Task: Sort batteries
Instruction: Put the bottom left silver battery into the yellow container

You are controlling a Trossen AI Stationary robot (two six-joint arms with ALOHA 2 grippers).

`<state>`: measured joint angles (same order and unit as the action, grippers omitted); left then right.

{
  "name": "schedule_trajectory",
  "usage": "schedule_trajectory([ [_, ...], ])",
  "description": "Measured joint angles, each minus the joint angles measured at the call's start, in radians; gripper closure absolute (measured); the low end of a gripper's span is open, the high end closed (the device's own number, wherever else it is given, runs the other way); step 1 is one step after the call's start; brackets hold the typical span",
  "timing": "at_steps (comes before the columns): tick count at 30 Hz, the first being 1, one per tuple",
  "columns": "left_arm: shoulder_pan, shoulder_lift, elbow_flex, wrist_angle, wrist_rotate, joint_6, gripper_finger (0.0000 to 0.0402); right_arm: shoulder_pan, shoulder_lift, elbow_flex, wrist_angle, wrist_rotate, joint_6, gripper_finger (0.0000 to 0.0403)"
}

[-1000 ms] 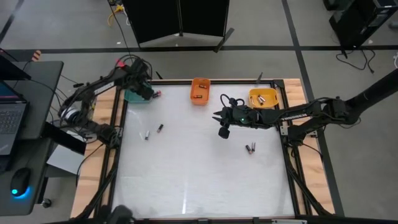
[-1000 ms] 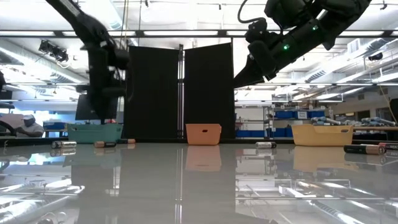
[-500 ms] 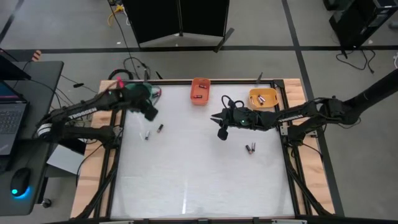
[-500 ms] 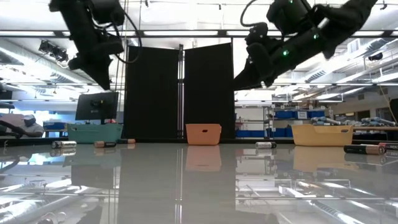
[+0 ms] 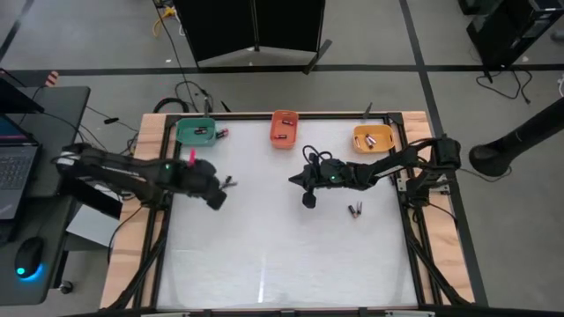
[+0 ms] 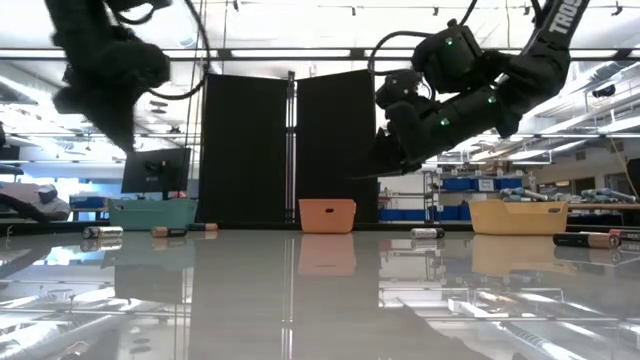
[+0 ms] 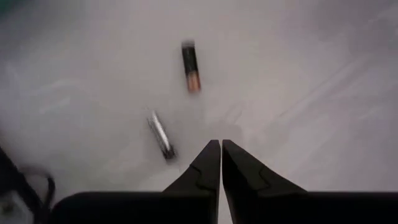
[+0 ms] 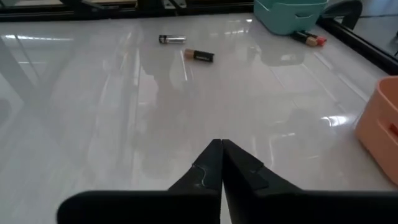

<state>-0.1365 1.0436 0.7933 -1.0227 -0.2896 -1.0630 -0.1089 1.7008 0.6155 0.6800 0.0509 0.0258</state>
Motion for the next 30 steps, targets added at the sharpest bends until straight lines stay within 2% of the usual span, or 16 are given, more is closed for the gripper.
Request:
schedule_trajectory([
  [5, -0.145, 0.062, 0.000, -0.030, 0.009, -0.222, 0.0379, 0.000, -0.010, 0.000, 0.001, -0.001, -0.027, 0.0394],
  [11, -0.193, 0.144, 0.000, -0.028, -0.035, -0.395, 0.0372, -0.009, -0.016, 0.001, 0.021, -0.050, -0.059, 0.0384],
  [15, -0.191, 0.201, 0.000, -0.032, -0.045, -0.409, 0.0350, -0.022, -0.016, 0.001, 0.035, -0.082, -0.063, 0.0394],
  [23, -0.151, 0.252, -0.019, -0.099, -0.074, -0.407, 0.0263, -0.038, -0.016, 0.001, 0.043, -0.109, -0.054, 0.0382],
  [26, -0.118, 0.234, -0.074, -0.059, -0.065, -0.376, 0.0242, -0.038, -0.016, 0.001, 0.042, -0.120, -0.052, 0.0385],
  [30, -0.067, 0.211, -0.171, 0.085, -0.034, -0.323, 0.0237, -0.037, -0.016, 0.001, 0.042, -0.125, -0.048, 0.0396],
])
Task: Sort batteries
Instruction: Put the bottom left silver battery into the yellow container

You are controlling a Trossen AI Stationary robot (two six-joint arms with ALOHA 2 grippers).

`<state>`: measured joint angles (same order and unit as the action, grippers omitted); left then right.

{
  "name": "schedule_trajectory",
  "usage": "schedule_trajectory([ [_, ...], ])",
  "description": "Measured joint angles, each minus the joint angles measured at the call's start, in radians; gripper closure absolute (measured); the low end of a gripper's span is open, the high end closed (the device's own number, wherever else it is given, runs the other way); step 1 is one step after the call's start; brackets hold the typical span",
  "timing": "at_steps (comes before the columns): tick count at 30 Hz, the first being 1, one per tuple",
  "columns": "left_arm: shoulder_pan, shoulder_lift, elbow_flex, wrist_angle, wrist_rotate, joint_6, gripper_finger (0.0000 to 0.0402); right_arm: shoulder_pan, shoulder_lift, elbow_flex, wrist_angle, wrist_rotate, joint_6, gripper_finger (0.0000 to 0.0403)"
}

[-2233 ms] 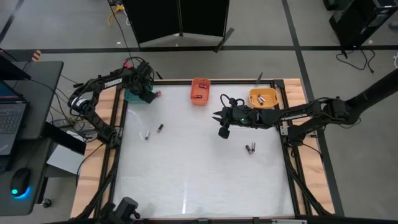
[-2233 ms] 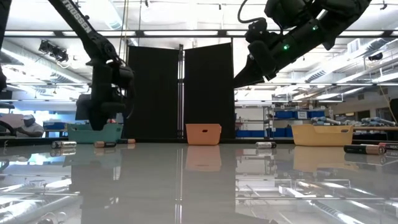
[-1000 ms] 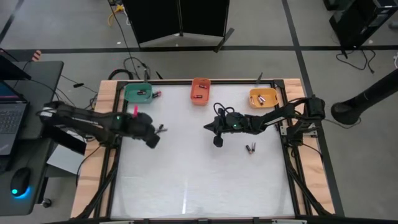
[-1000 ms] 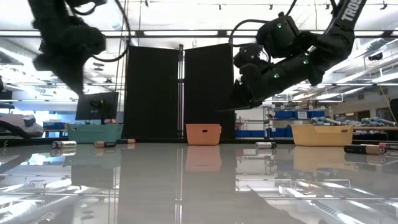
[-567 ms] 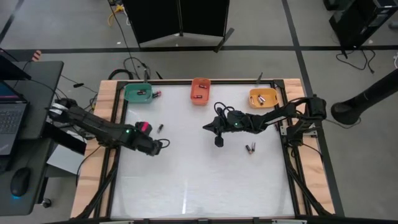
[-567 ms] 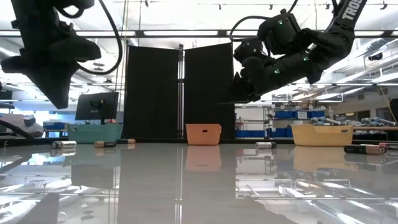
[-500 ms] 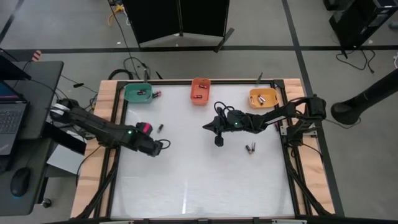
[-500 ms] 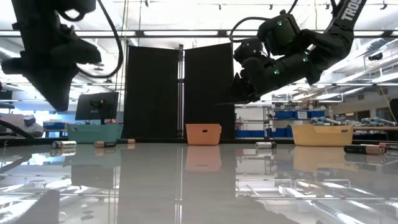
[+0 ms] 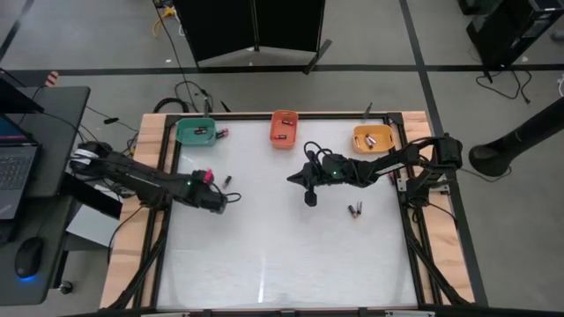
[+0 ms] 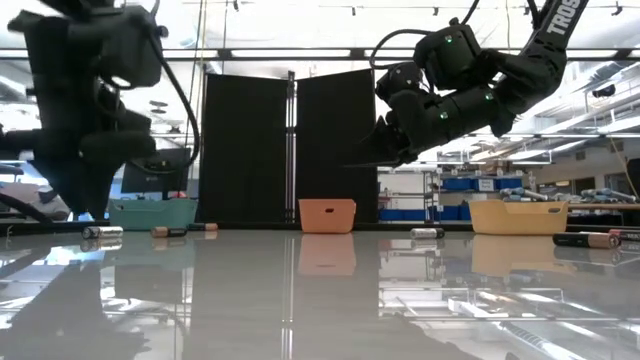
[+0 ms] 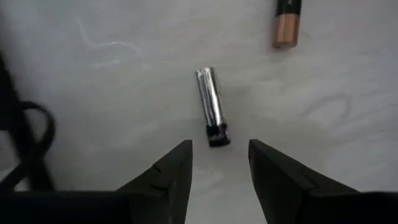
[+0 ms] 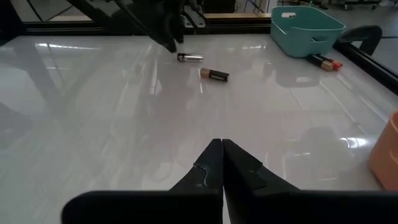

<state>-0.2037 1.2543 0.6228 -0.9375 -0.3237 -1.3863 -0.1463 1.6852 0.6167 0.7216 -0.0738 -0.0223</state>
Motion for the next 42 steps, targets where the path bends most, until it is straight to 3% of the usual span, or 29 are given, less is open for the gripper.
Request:
schedule_trajectory([
  [8, 0.073, -0.012, -0.072, 0.117, 0.003, 0.072, 0.0236, 0.000, 0.000, 0.000, 0.002, 0.000, 0.004, 0.0379],
  [16, 0.092, -0.017, -0.144, 0.226, 0.060, 0.100, 0.0241, 0.001, 0.000, 0.000, 0.003, 0.000, 0.004, 0.0396],
  [20, 0.092, -0.015, -0.137, 0.223, 0.059, 0.137, 0.0271, 0.002, 0.000, 0.000, 0.002, 0.000, 0.012, 0.0383],
  [25, 0.091, -0.012, -0.109, 0.223, 0.072, 0.271, 0.0353, 0.002, 0.000, 0.000, 0.003, 0.000, 0.019, 0.0387],
  [31, 0.064, -0.010, -0.052, 0.196, 0.091, 0.366, 0.0359, 0.002, -0.006, 0.000, -0.004, -0.007, 0.004, 0.0393],
  [35, 0.019, -0.011, 0.013, 0.167, 0.051, 0.365, 0.0359, 0.002, -0.056, -0.003, -0.045, -0.018, 0.002, 0.0382],
  [38, -0.005, -0.027, 0.042, 0.270, -0.062, 0.401, 0.0359, 0.003, -0.114, -0.003, -0.112, -0.018, -0.007, 0.0387],
  [42, 0.001, -0.042, 0.013, 0.617, -0.108, 0.599, 0.0359, 0.014, -0.218, -0.041, -0.158, -0.018, -0.008, 0.0394],
])
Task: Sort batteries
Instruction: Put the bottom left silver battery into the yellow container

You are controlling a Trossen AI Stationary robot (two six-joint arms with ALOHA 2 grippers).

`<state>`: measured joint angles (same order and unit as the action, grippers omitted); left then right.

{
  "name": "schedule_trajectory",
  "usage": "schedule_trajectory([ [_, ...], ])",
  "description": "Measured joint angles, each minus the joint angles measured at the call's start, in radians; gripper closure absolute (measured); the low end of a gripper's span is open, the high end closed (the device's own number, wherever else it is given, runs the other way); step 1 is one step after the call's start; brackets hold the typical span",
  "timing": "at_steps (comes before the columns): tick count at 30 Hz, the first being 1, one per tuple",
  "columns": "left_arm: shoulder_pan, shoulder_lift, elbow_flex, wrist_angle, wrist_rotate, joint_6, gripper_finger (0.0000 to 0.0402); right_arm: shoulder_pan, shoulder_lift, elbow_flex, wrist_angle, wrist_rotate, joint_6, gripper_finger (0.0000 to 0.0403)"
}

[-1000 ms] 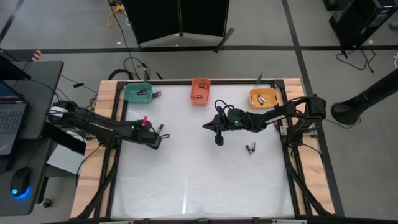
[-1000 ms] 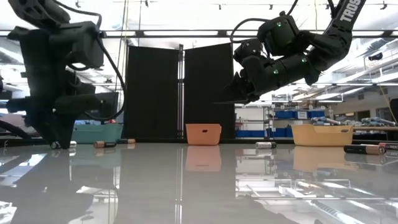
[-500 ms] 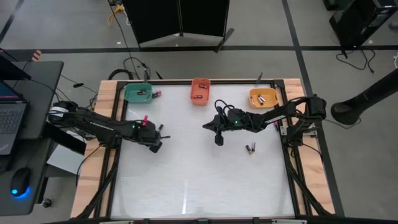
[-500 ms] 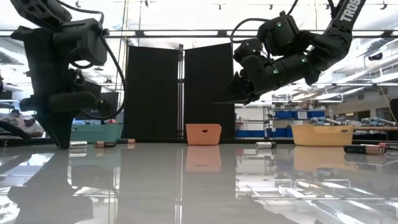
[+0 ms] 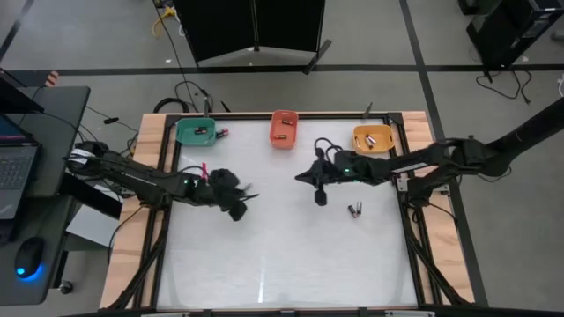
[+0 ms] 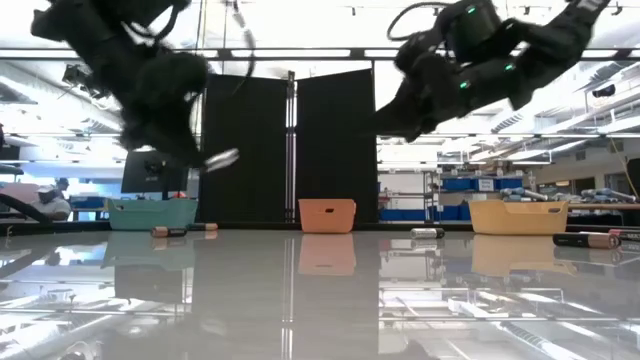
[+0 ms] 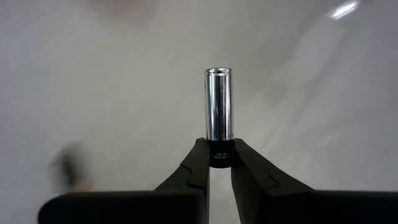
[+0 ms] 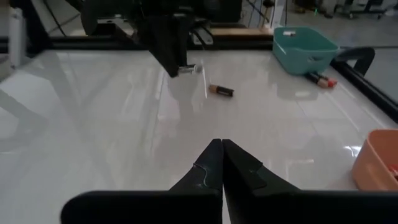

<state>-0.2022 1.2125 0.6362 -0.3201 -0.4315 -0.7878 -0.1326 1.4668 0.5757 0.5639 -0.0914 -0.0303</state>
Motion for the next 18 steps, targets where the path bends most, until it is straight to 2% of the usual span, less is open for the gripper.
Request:
schedule_trajectory([
  [4, 0.044, 0.003, -0.070, 0.381, 0.024, 0.217, 0.0359, 0.014, -0.095, -0.097, 0.061, 0.000, 0.045, 0.0383],
  [10, 0.144, 0.029, -0.190, 0.900, 0.217, 0.405, 0.0359, 0.041, -0.113, -0.236, 0.351, 0.000, 0.162, 0.0379],
  [13, 0.184, 0.078, -0.201, 1.040, 0.283, 0.472, 0.0359, 0.051, -0.084, -0.243, 0.426, -0.001, 0.202, 0.0381],
  [18, 0.242, 0.177, -0.176, 1.178, 0.394, 0.562, 0.0359, 0.056, -0.027, -0.175, 0.450, 0.019, 0.256, 0.0367],
])
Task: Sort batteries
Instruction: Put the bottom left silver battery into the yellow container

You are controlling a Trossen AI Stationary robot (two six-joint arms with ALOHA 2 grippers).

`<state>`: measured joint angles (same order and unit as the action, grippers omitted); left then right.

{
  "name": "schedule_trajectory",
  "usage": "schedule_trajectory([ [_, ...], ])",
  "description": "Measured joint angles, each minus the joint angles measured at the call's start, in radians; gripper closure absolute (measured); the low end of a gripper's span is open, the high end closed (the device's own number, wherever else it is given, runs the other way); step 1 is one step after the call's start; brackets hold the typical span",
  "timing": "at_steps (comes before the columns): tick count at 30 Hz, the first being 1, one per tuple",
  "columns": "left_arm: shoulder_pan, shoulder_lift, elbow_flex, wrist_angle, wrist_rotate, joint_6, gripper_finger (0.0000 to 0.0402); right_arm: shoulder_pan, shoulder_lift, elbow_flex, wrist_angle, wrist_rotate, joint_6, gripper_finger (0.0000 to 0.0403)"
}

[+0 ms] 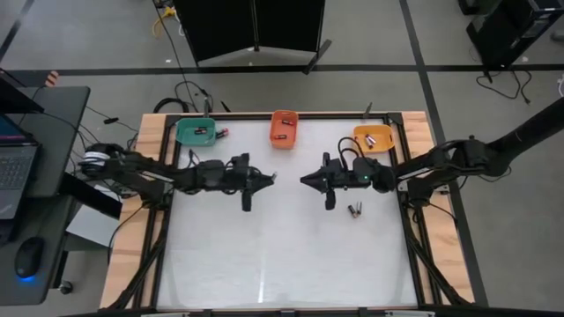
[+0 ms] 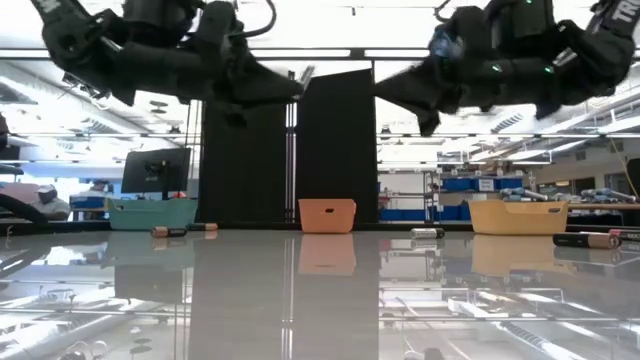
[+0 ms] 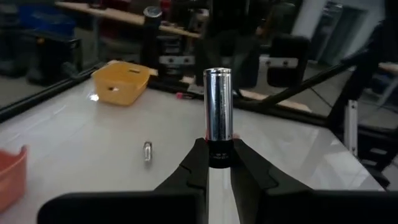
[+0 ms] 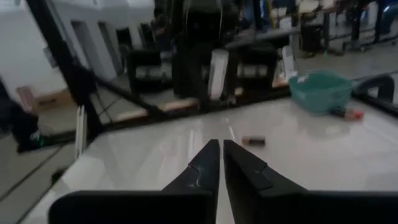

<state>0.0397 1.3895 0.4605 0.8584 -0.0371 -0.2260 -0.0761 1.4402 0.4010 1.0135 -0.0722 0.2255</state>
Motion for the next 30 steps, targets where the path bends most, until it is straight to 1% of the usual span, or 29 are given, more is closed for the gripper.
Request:
schedule_trajectory([
  [4, 0.036, 0.076, 0.048, 0.044, 0.068, 0.055, 0.0359, 0.000, 0.025, 0.059, -0.005, 0.032, 0.004, 0.0335],
  [6, 0.047, 0.116, 0.085, 0.058, 0.090, 0.083, 0.0359, 0.000, 0.022, 0.077, -0.007, 0.051, 0.013, 0.0313],
  [8, 0.058, 0.132, 0.091, 0.063, 0.116, 0.099, 0.0359, 0.000, 0.032, 0.111, 0.001, 0.076, 0.017, 0.0289],
  [13, 0.072, 0.194, 0.146, 0.139, 0.185, 0.118, 0.0359, 0.000, 0.029, 0.148, -0.026, 0.080, 0.050, 0.0234],
  [15, 0.081, 0.204, 0.146, 0.149, 0.220, 0.118, 0.0359, 0.000, 0.035, 0.170, -0.039, 0.080, 0.060, 0.0219],
  [17, 0.082, 0.232, 0.177, 0.163, 0.236, 0.117, 0.0359, 0.000, 0.034, 0.172, -0.049, 0.082, 0.061, 0.0208],
  [22, 0.086, 0.263, 0.195, 0.172, 0.253, 0.106, 0.0359, 0.006, 0.036, 0.195, -0.075, 0.082, 0.053, 0.0203],
  [25, 0.089, 0.277, 0.214, 0.212, 0.265, 0.094, 0.0359, 0.010, 0.041, 0.200, -0.091, 0.083, 0.036, 0.0209],
  [27, 0.093, 0.279, 0.210, 0.223, 0.285, 0.088, 0.0359, 0.012, 0.046, 0.207, -0.088, 0.082, 0.036, 0.0214],
  [30, 0.098, 0.283, 0.220, 0.229, 0.288, 0.088, 0.0359, 0.015, 0.047, 0.205, -0.098, 0.083, 0.028, 0.0223],
])
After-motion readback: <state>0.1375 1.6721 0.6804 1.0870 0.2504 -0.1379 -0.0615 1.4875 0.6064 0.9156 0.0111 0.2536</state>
